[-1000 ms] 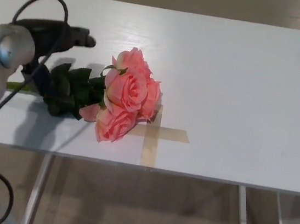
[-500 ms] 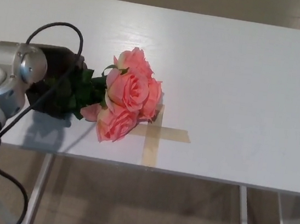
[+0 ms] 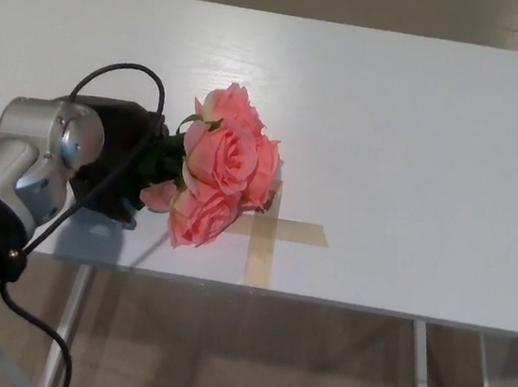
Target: Use the left hand to pick up the rose and passes it to a human.
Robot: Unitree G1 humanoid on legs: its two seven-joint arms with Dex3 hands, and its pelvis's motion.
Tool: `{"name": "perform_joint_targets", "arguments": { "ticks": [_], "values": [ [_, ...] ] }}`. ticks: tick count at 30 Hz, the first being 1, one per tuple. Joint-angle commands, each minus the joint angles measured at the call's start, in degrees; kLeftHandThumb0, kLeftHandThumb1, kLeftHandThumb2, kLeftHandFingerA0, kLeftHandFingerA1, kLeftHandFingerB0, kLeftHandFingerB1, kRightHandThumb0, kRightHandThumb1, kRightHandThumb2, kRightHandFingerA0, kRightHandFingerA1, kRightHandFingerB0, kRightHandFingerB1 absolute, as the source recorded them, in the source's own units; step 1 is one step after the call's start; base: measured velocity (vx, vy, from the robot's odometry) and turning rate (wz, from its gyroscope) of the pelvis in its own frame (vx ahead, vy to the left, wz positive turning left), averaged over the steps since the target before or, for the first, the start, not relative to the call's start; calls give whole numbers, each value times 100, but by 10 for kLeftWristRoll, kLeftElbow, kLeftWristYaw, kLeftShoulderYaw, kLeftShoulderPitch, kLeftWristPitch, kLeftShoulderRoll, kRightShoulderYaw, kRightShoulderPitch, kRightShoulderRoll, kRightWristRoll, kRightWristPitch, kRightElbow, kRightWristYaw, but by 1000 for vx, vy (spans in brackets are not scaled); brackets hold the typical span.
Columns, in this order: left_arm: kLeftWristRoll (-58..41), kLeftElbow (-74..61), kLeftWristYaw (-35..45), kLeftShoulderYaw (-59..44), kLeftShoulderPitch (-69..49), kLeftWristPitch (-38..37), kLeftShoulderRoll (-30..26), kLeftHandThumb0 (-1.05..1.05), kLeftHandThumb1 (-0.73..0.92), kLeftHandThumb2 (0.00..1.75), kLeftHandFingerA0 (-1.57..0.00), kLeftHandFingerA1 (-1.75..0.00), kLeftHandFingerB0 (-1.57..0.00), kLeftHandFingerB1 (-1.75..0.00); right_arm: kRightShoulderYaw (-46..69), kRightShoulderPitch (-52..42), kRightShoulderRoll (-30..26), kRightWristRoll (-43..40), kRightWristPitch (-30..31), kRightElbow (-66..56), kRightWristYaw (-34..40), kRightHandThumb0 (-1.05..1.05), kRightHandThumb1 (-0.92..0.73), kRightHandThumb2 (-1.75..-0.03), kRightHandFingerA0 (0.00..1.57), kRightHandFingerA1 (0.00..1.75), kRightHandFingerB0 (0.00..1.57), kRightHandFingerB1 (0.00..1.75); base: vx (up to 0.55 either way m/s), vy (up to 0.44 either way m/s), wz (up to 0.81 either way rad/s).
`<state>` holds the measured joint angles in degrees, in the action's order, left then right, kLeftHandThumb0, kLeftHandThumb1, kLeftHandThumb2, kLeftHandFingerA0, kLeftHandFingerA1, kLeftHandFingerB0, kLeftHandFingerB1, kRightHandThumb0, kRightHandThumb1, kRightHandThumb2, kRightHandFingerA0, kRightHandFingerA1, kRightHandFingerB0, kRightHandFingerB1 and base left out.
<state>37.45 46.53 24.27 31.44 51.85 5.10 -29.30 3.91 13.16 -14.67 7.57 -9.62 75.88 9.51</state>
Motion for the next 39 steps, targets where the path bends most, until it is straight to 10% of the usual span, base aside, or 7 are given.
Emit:
{"name": "perform_joint_targets", "arguments": {
  "ticks": [1,2,3,5,19,39],
  "values": [
    [8,40,-97,-5,-25,-58,18,-38,64,68,-65,-121,-21,-34,8,2,1,-6,4,0,-6,-24,-63,-59,71,44,56,40,0,0,0],
    [10,44,-109,-5,-27,-63,20,-38,64,68,-65,-121,-21,-34,8,3,1,-5,5,0,-5,-24,-63,-59,71,44,56,40,0,0,0],
    [23,42,-126,4,-37,-61,23,-20,71,63,-68,-147,-58,-39,10,1,3,-6,6,1,-6,-24,-63,-59,71,44,56,40,0,0,0],
    [37,61,-153,17,-37,-66,30,-19,69,61,-83,-128,-70,-46,13,4,3,-8,7,1,-7,-25,-63,-59,71,44,57,40,0,0,0],
    [35,81,-203,20,-44,-98,26,-20,74,62,-80,-109,-61,-42,15,5,4,-5,6,1,-11,-26,-63,-58,71,43,57,40,0,0,0],
    [-16,88,-316,-85,-26,-209,8,-14,75,62,-71,-151,-91,-63,12,2,6,-3,4,0,-12,-26,-64,-59,70,43,56,40,0,0,0]
  ]
}}
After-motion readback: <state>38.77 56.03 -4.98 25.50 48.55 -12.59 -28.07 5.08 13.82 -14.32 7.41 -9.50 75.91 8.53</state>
